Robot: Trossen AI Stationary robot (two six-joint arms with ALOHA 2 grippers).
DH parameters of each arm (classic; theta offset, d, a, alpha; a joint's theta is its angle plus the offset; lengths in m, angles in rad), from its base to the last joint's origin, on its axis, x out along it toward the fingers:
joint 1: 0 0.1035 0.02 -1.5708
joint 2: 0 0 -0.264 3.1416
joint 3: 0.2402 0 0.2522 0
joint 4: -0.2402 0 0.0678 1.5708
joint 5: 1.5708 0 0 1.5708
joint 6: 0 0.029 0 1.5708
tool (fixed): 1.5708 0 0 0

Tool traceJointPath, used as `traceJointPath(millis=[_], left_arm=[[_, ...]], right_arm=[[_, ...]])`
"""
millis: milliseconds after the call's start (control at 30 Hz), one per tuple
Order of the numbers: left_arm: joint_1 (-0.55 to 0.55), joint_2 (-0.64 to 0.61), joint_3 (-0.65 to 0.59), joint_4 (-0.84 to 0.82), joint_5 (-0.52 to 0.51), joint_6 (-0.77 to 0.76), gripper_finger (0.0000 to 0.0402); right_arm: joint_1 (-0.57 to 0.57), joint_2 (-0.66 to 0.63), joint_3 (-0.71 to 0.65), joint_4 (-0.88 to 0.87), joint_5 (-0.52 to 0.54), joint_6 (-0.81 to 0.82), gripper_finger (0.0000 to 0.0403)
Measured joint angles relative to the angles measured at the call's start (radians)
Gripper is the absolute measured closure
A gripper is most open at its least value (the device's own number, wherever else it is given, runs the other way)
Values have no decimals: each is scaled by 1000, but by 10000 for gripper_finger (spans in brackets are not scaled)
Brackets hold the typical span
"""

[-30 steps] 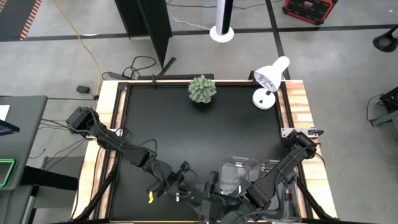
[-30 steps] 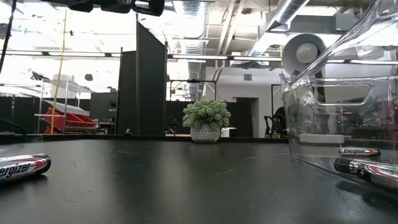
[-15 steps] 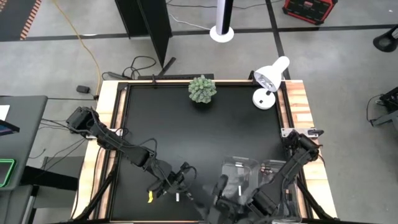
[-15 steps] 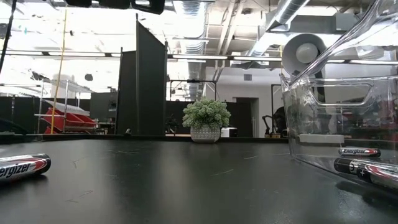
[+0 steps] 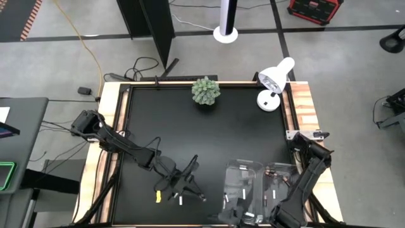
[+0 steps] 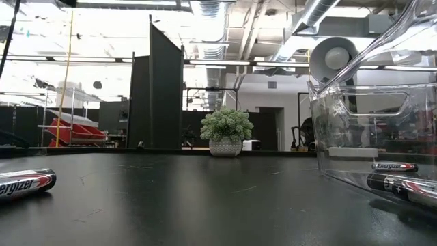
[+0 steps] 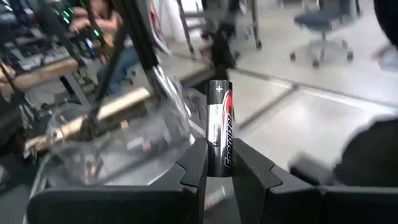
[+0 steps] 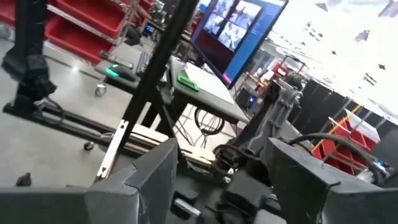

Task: Sort batteries
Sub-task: Put the silver battery into the left transparent bin

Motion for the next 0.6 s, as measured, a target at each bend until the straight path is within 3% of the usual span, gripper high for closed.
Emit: traceJointPath(millis=[233, 333, 600], left_arm=[[23, 97, 66, 98, 2, -79, 354], [32, 132, 112, 110, 52, -108, 354], [93, 215, 193, 147, 456, -281, 354]], right_arm=[[1, 2, 0, 15, 0, -23, 143], [1, 2, 0, 16, 0, -21, 143], [8, 3, 0, -1, 0, -12, 143]])
